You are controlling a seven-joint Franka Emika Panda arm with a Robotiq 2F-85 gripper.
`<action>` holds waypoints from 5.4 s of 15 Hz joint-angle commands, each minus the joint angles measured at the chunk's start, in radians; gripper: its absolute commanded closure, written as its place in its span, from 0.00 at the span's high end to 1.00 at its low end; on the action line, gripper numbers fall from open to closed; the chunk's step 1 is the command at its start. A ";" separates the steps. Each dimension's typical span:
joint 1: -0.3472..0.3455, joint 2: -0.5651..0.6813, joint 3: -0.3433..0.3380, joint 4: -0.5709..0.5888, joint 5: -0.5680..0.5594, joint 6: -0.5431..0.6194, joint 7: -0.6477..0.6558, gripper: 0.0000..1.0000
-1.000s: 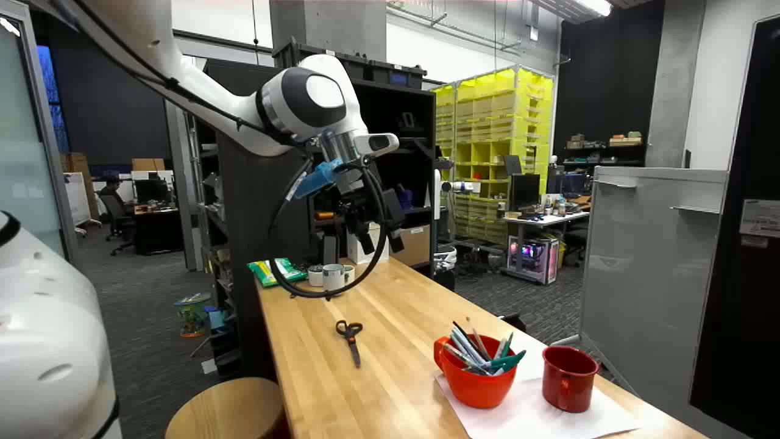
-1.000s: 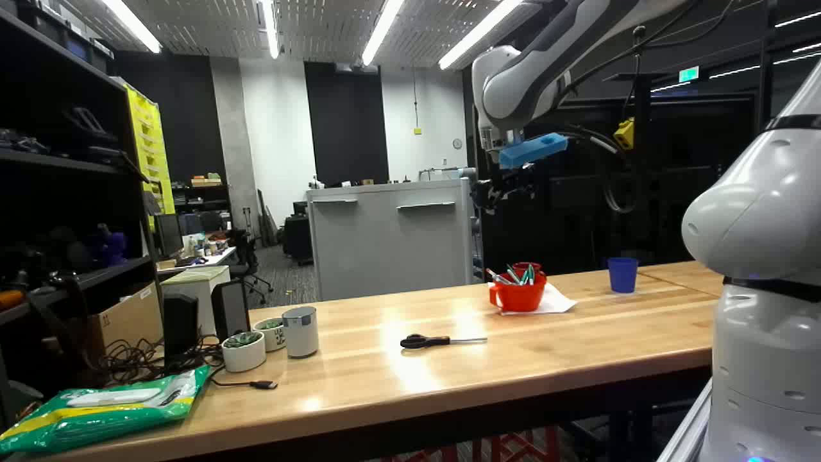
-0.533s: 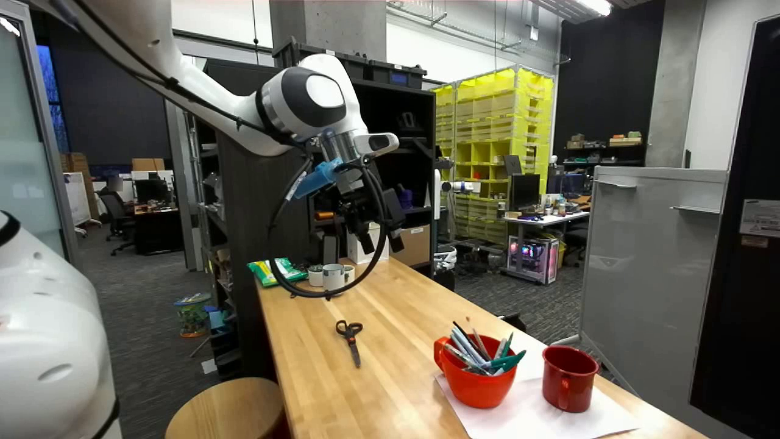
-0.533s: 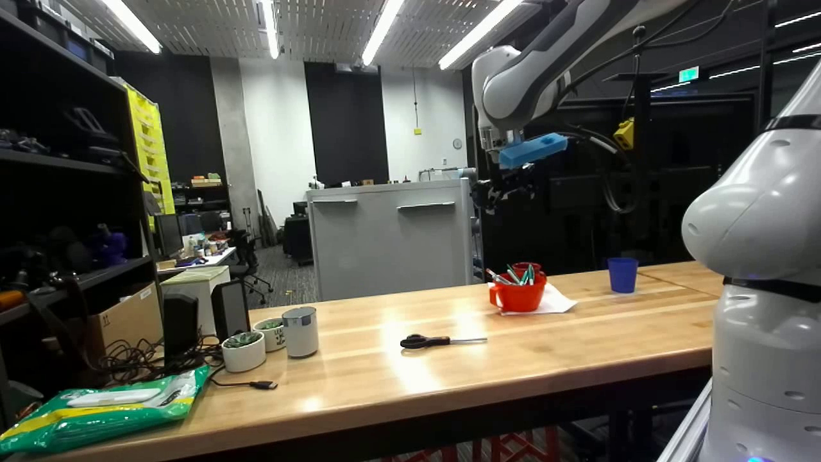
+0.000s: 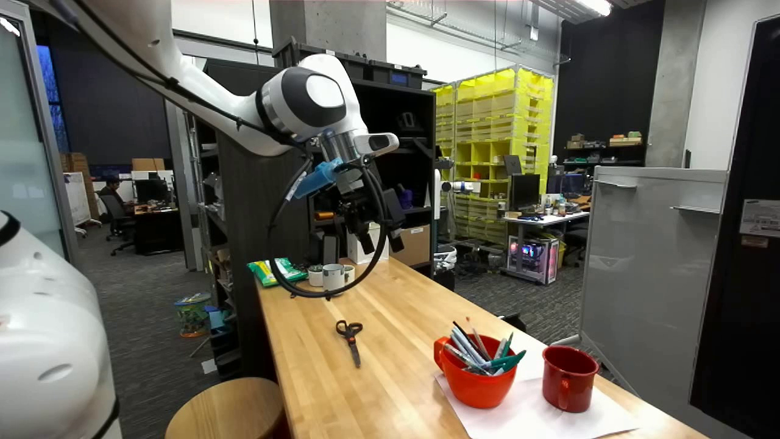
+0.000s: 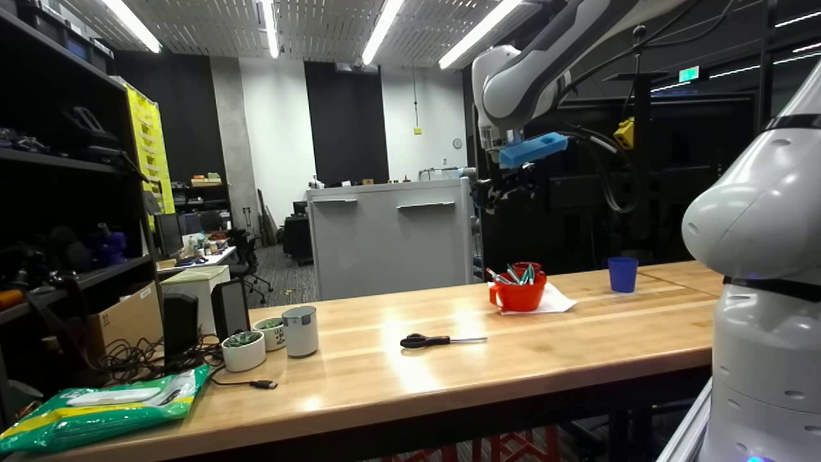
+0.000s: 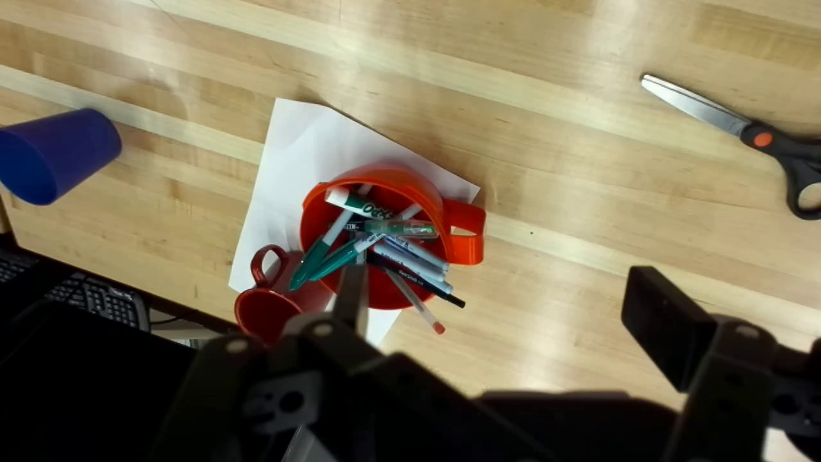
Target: Remove one pen from the orange cup and put it on the table
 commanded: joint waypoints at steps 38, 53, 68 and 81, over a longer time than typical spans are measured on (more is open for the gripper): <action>-0.001 0.111 -0.164 0.068 0.048 0.157 -0.065 1.00; 0.001 0.127 -0.167 0.081 0.049 0.160 -0.066 1.00; 0.002 0.131 -0.168 0.040 0.061 0.197 -0.046 1.00; -0.011 0.238 -0.286 0.116 0.193 0.200 -0.177 1.00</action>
